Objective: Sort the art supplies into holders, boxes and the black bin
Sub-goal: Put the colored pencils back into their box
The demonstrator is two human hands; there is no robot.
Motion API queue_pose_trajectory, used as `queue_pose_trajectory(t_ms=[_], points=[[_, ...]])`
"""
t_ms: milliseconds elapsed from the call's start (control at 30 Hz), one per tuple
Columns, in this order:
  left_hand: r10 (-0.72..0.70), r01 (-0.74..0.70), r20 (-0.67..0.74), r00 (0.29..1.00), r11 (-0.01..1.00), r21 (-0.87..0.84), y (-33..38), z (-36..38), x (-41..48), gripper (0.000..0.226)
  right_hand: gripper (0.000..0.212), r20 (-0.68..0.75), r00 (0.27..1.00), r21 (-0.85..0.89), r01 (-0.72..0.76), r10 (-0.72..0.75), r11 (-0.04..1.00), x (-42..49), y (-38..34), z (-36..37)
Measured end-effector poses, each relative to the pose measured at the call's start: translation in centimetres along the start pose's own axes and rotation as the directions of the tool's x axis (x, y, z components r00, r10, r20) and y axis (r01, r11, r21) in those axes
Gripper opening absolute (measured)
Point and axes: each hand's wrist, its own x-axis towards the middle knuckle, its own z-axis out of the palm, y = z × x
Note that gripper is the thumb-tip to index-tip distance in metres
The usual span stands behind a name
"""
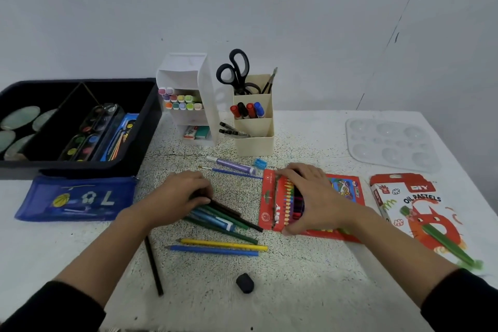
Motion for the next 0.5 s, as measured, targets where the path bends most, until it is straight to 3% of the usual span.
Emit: queue_pose_trajectory(t_ms=[267,500], points=[[0.061,-0.087,0.222,0.973,0.990,0.109,-0.3,-1.0,0.9,0.010,0.119,0.008,1.000,0.002,0.016,-0.017,1.000,-0.6,0.5,-0.1],[0.057,-0.061,0.151,0.987,0.998,0.026,0.2,-1.3,0.6,0.006,0.122,0.058,0.998,-0.057,0.038,-0.035,0.998,-0.9,0.4,-0.6]])
